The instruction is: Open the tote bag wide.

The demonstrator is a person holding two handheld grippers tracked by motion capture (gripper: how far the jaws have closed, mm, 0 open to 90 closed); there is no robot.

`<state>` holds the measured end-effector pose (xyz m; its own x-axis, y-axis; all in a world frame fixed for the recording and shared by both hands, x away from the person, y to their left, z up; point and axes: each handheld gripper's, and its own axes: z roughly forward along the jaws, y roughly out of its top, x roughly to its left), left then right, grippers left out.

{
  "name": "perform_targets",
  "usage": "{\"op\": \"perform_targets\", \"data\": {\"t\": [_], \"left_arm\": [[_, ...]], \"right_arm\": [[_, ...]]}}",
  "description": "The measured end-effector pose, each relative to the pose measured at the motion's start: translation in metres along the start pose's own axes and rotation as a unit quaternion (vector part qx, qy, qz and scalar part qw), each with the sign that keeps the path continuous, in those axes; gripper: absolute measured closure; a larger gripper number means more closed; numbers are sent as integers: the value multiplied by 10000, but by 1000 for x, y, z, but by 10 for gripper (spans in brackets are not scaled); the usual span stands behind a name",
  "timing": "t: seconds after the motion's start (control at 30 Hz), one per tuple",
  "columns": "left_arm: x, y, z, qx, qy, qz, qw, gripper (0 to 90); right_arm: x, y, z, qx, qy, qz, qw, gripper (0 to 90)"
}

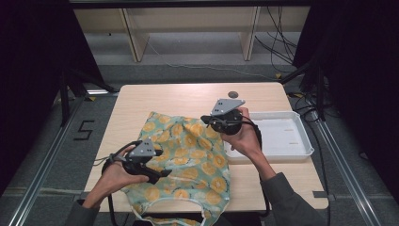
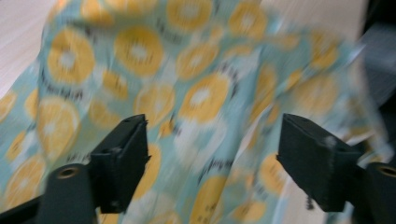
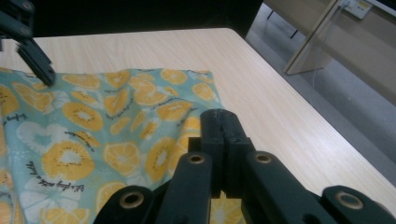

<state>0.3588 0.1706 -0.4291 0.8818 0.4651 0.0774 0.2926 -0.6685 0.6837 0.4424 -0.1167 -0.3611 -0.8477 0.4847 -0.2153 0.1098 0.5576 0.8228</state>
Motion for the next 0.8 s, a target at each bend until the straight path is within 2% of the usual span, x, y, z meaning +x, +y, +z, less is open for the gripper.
{"op": "perform_targets", "data": {"t": [0.03,0.07,0.13,0.2,0.23,0.27,0.37,0.4,0.47,0.5,0.53,0.57,0.63,0.7,0.77,0.8], "left_arm": [[0,-2,6,111,-39,42,9999,223],[0,-5,15,292,13,97,9995,246],[4,-6,25,560,87,340,9978,476],[10,-4,31,428,91,260,9987,724],[15,1,30,265,136,247,9993,801],[19,6,29,133,244,225,9994,875],[28,27,18,-264,471,76,9985,892],[30,33,15,-343,513,52,9981,892],[38,50,7,-553,655,-44,9963,892],[42,57,4,-625,683,-22,9957,892],[45,63,1,-705,716,-74,9949,892],[48,69,-2,-747,735,-41,9945,892],[53,78,-5,-909,768,-110,9928,892],[58,88,-8,-1018,799,-156,9915,892],[60,93,-7,-1093,768,-201,9908,891],[60,96,-7,-1070,757,-220,9911,891]], "right_arm": [[0,0,1,-22,9,-24,10000,900],[0,-1,1,-20,35,-22,10000,895],[3,-1,2,10,77,36,10000,879],[4,-1,2,-28,180,-44,9998,852],[6,-2,1,-5,194,68,9998,841],[7,-2,2,-16,265,-13,9996,809],[12,-6,2,8,416,216,9989,701],[14,-7,2,-63,525,144,9985,650],[20,-9,1,-57,667,198,9976,580],[25,-11,0,-31,712,192,9973,532],[29,-12,-2,-1,767,225,9968,511],[33,-13,-4,-25,828,171,9964,496],[40,-15,-6,-20,811,132,9966,442],[47,-16,-7,129,788,108,9967,401],[53,-18,-6,263,826,267,9959,367],[55,-18,-3,347,760,307,9960,339]]}}
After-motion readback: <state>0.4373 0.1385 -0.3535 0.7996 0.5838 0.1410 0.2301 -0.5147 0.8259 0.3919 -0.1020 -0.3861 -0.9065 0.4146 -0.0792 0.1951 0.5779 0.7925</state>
